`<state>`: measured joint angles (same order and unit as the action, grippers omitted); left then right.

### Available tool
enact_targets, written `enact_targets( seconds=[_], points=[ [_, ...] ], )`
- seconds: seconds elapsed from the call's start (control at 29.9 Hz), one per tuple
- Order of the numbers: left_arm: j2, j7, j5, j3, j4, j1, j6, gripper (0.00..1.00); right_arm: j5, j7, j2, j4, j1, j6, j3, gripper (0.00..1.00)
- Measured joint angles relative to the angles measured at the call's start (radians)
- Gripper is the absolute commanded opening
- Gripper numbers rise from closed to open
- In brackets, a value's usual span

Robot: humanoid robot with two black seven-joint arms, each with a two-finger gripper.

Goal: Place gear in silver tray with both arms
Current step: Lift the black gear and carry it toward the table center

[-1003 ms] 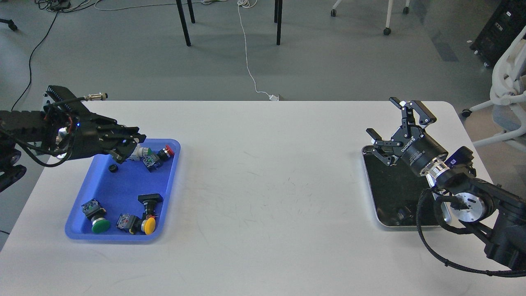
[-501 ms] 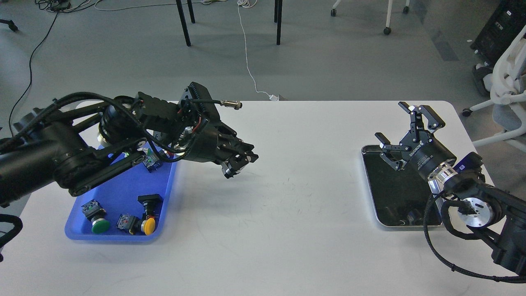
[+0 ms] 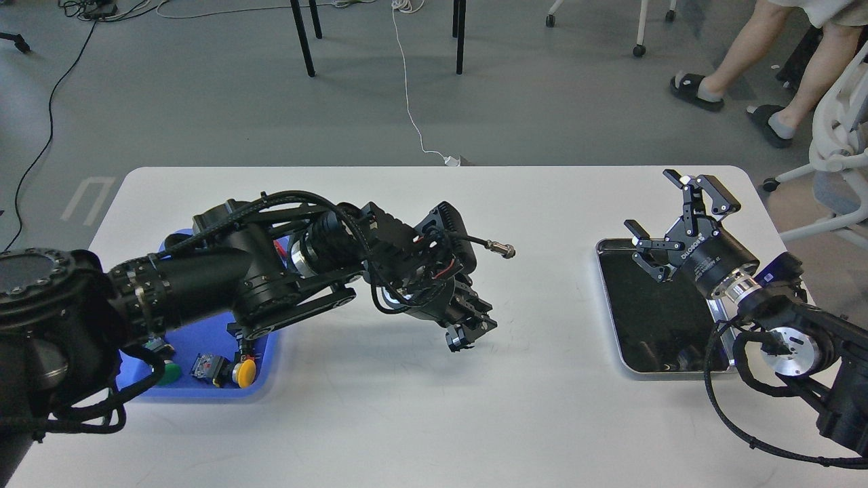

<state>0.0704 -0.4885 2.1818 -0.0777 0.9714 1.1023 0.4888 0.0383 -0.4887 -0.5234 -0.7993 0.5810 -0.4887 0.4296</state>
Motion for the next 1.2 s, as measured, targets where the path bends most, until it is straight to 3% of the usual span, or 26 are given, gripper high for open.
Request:
enact_targets(
  seconds=[0.17,0.53,1.04,1.2],
  points=[
    [-0.064,0.0,0.0,0.017,-0.053,0.001,0.0,0.12,0.001,0.0,-0.001,0.0,0.0,0.0,-0.002,0.99],
    [-0.07,0.0,0.0,0.078,-0.102,0.016,0.0,0.13,0.002,0.0,0.0,0.0,0.002,0.0,-0.005,0.99],
    [-0.07,0.0,0.0,0.102,-0.091,0.007,0.0,0.13,0.002,0.0,0.0,0.001,0.001,0.0,-0.006,0.99],
    [-0.07,0.0,0.0,0.106,-0.092,0.001,0.0,0.18,0.002,0.0,-0.001,0.001,0.001,0.0,-0.006,0.99]
  ],
)
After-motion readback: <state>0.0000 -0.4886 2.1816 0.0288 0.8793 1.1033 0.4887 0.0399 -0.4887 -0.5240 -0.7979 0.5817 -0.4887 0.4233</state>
